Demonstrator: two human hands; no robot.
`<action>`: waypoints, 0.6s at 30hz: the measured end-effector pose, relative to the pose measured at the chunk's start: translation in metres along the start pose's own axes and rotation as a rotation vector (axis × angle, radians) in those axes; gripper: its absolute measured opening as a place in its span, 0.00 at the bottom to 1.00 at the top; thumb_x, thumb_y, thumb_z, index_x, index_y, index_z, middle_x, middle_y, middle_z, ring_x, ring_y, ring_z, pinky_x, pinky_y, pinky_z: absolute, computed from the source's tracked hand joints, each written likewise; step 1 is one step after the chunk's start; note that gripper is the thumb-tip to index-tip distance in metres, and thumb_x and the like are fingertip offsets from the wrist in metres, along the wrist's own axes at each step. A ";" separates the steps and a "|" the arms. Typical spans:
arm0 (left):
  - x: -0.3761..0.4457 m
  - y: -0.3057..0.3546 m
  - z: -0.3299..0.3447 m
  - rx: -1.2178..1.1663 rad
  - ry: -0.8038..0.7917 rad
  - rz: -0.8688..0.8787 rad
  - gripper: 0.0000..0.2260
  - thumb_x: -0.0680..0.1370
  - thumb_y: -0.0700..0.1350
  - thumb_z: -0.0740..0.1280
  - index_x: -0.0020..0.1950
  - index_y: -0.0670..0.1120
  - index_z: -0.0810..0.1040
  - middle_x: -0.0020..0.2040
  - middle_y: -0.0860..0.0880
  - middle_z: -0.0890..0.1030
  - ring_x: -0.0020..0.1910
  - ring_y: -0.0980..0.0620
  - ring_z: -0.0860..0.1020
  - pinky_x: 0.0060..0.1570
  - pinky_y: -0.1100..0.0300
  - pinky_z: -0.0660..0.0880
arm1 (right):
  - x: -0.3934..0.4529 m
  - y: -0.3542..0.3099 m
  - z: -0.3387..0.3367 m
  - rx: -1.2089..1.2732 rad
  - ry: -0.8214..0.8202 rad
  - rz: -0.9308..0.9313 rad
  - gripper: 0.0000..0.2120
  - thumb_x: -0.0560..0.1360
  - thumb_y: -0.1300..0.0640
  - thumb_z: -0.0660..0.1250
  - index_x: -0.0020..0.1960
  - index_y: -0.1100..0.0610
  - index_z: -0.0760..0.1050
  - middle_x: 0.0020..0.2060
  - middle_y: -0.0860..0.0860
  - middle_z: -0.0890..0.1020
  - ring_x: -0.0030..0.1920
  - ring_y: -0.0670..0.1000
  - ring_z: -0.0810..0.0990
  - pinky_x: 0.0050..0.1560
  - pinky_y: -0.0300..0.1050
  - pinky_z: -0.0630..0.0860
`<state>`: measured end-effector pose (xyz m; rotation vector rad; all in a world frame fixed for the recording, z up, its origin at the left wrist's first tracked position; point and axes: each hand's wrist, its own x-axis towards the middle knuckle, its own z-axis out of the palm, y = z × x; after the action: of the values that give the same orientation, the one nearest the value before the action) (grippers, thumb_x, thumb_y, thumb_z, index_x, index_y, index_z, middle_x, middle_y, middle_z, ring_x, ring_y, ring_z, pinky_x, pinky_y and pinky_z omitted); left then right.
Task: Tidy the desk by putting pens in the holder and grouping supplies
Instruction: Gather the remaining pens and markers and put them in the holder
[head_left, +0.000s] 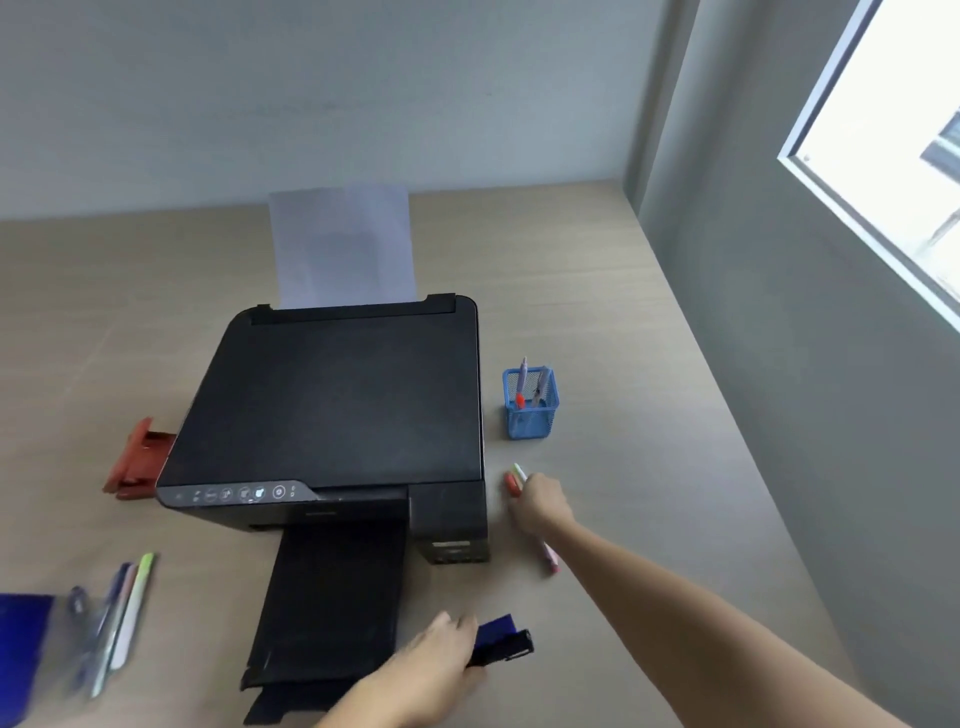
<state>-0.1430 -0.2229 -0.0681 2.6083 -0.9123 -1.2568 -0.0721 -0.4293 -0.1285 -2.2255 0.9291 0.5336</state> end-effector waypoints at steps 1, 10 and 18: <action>-0.007 0.003 -0.009 -0.052 0.010 0.035 0.13 0.77 0.52 0.58 0.56 0.46 0.67 0.50 0.45 0.70 0.54 0.41 0.77 0.47 0.53 0.69 | 0.001 0.003 -0.001 -0.045 0.005 -0.017 0.17 0.78 0.49 0.60 0.57 0.62 0.74 0.54 0.60 0.80 0.52 0.61 0.80 0.44 0.49 0.73; 0.011 0.079 -0.143 -0.891 0.279 0.253 0.04 0.81 0.44 0.62 0.49 0.46 0.75 0.37 0.49 0.76 0.31 0.55 0.74 0.26 0.65 0.71 | 0.022 0.047 -0.066 0.527 0.091 -0.054 0.12 0.78 0.56 0.59 0.54 0.63 0.72 0.36 0.54 0.83 0.35 0.52 0.78 0.33 0.44 0.72; 0.139 0.102 -0.216 -1.416 0.693 0.066 0.06 0.80 0.35 0.62 0.56 0.41 0.71 0.52 0.42 0.77 0.45 0.48 0.77 0.42 0.55 0.76 | 0.045 0.002 -0.131 1.103 0.140 -0.248 0.07 0.81 0.55 0.58 0.56 0.57 0.67 0.42 0.52 0.80 0.39 0.46 0.77 0.35 0.41 0.70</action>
<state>0.0355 -0.4182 0.0132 1.5453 0.0960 -0.4771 -0.0287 -0.5438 -0.0634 -1.3241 0.7233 -0.2408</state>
